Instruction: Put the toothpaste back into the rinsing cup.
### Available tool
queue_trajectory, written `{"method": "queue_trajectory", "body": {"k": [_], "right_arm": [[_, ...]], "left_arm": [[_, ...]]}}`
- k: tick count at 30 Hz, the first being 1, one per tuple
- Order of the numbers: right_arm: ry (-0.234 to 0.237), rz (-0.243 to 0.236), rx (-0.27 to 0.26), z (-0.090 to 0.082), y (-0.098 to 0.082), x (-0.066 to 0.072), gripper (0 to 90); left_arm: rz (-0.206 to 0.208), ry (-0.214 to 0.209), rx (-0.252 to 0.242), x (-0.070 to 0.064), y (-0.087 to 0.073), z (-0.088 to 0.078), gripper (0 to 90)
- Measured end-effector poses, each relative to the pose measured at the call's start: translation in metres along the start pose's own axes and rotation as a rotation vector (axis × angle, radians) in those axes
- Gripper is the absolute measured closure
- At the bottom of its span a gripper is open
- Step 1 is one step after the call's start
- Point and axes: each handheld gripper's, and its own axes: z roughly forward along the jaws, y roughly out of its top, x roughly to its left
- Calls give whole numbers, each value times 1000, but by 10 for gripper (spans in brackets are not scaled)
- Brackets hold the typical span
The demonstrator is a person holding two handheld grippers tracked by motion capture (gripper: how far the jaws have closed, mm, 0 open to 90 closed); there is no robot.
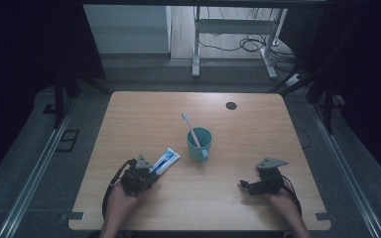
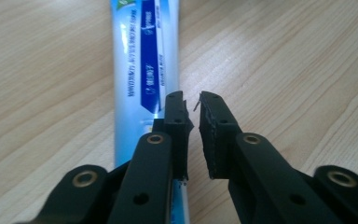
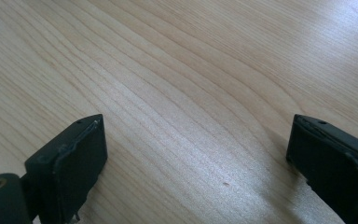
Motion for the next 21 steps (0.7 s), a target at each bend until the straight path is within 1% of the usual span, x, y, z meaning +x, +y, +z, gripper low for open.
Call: {"method": "queue_trajectory", "body": {"k": [2,4,7,9,11,12,16,21], "right_arm": [[0,0,0,0,0,0,48],[0,0,0,0,0,0,48],[-2,1,-1,0,0,0,49],[-2,2,-1,0,0,0,49],[-3,2,-1,0,0,0,49],[-2,2,0,0,0,0,49],[-3,3,-1,0,0,0,49],[-2,2,-1,0,0,0,49]], "left_arm": [[-5,7,1,2,2,-3,766],[-7,26,14,5,4,-4,722],[-19,25,34,10,6,-3,662],[-25,34,62,13,9,-1,623],[-35,34,94,16,11,2,576],[-37,28,103,17,12,3,561],[-65,6,147,23,17,8,512],[-72,4,197,25,26,15,457]]}}
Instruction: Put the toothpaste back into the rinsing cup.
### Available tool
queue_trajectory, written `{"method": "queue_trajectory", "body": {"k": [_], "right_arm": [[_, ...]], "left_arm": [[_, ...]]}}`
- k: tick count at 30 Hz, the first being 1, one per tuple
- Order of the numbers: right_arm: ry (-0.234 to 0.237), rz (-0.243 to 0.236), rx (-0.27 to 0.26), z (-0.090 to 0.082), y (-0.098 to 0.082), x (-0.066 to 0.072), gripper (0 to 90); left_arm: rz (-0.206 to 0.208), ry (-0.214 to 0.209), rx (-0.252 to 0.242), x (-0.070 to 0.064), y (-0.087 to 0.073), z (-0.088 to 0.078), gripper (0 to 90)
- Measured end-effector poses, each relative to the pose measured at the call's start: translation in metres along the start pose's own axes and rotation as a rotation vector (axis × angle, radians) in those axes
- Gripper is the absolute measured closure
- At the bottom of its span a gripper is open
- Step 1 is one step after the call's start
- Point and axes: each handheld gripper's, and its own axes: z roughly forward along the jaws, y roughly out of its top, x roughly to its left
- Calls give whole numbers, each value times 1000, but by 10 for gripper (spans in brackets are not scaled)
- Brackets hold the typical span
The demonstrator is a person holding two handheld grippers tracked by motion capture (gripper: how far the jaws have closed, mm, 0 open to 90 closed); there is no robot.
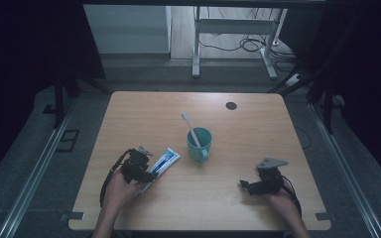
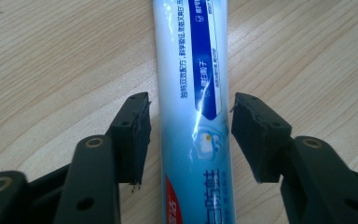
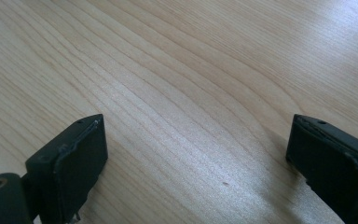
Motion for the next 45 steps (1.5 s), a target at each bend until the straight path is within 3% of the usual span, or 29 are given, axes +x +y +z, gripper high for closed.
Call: {"method": "queue_trajectory", "body": {"k": [11,13,23,30,34,45], "right_arm": [[-1,2,1,0,0,0,49],[0,2,2,0,0,0,49],[2,1,2,0,0,0,49],[1,0,2,0,0,0,49],[1,0,2,0,0,0,49],[1,0,2,0,0,0,49]], "left_arm": [[40,12,143,-5,26,15,419],[27,9,157,-6,30,18,420],[82,21,292,-6,50,26,432],[83,21,377,-5,60,34,444],[81,23,413,-6,64,38,451],[78,36,453,-8,69,43,475]]}}
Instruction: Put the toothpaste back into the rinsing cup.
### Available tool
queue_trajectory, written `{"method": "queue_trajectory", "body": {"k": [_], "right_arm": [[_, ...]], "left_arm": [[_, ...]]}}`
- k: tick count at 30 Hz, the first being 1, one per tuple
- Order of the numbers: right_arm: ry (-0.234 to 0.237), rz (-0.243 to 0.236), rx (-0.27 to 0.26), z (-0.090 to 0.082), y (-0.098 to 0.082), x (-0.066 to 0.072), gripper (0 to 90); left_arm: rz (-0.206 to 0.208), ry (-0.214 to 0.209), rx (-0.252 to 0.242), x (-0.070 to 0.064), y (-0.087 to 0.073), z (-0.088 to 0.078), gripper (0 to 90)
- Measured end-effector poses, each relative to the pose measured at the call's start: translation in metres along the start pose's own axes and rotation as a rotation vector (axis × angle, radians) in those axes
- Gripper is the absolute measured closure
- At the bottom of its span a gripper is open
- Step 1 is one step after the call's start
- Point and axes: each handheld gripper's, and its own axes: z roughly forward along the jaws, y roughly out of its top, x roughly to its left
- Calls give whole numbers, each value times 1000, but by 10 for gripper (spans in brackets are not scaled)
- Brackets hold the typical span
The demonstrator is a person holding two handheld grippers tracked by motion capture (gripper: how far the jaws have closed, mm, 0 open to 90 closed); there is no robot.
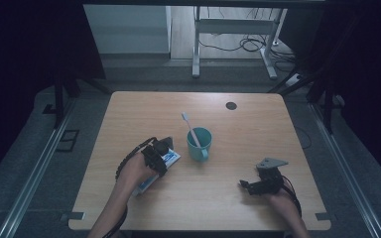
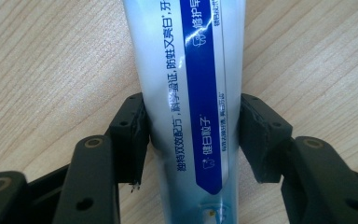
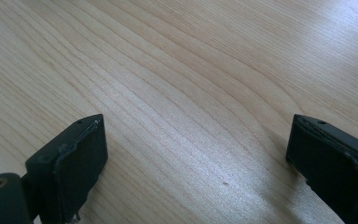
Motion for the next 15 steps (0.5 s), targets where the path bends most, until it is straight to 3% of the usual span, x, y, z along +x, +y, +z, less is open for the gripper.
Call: {"method": "queue_trajectory", "body": {"k": [5,9,15], "right_arm": [[0,0,0,0,0,0,49],[0,0,0,0,0,0,49],[0,0,0,0,0,0,49]], "left_arm": [[-4,-3,-6,0,-1,-1,524],[8,-11,-27,0,-4,-6,618],[22,-26,-68,2,-10,-8,673]]}}
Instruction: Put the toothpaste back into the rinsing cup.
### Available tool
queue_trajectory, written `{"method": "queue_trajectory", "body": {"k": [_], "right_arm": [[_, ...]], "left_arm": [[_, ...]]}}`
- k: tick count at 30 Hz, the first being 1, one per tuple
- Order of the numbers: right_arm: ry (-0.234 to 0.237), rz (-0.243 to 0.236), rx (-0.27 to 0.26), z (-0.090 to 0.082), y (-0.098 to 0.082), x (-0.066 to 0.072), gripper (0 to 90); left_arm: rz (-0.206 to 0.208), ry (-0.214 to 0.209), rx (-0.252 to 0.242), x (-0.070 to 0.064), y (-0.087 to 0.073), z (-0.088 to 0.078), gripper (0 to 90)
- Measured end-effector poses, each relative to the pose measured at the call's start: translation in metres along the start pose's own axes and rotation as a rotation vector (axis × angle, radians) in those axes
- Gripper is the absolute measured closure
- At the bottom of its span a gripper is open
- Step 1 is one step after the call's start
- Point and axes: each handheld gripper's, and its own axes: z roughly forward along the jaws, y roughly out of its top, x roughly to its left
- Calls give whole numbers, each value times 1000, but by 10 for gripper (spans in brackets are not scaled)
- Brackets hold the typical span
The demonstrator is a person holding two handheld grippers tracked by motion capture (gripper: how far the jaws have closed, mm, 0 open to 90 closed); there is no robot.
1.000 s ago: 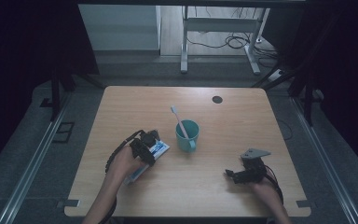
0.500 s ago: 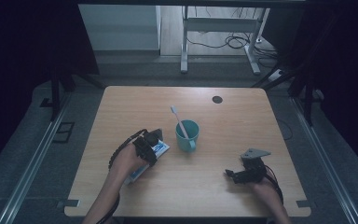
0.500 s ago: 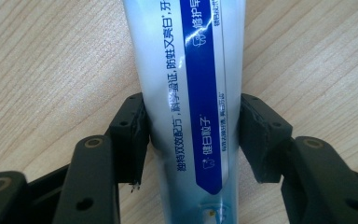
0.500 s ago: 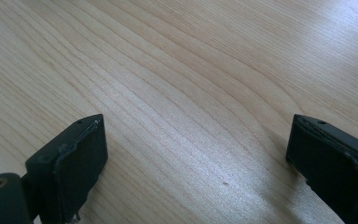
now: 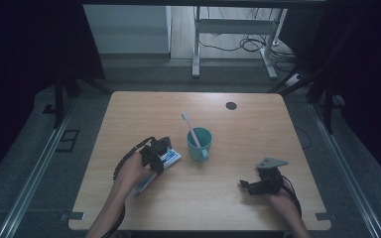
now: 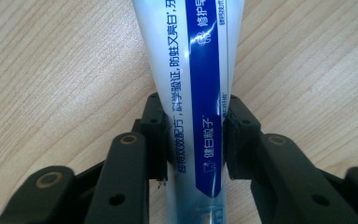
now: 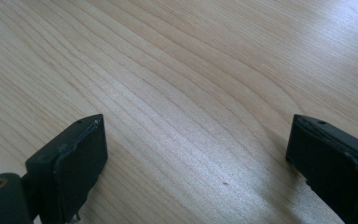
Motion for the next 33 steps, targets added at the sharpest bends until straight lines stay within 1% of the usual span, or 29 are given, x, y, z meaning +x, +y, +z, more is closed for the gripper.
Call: {"method": "queue_trajectory", "body": {"k": [1,3,7,9,11,13,17,21,28,33], "right_arm": [[0,0,0,0,0,0,49],[0,1,0,0,0,0,49],[0,0,0,0,0,0,49],[-1,-1,0,0,0,0,49],[-1,0,0,0,0,0,49],[-1,-1,0,0,0,0,49],[-1,0,0,0,0,0,49],[0,1,0,0,0,0,50],[0,0,0,0,0,0,49],[-1,-1,-1,0,0,0,50]], "left_arm": [[0,-4,-8,0,-1,-1,680],[16,-12,-25,1,-3,-2,691],[32,-26,-53,0,-6,-4,700],[43,-37,-81,-1,-8,-6,701],[44,-45,-115,-1,-9,-9,702],[48,-52,-136,-2,-10,-12,704],[67,-43,-176,-3,-11,-18,706],[70,-52,-234,-2,-14,-26,707],[84,-38,-330,-4,-19,-39,707],[86,-42,-395,-6,-22,-48,707]]}}
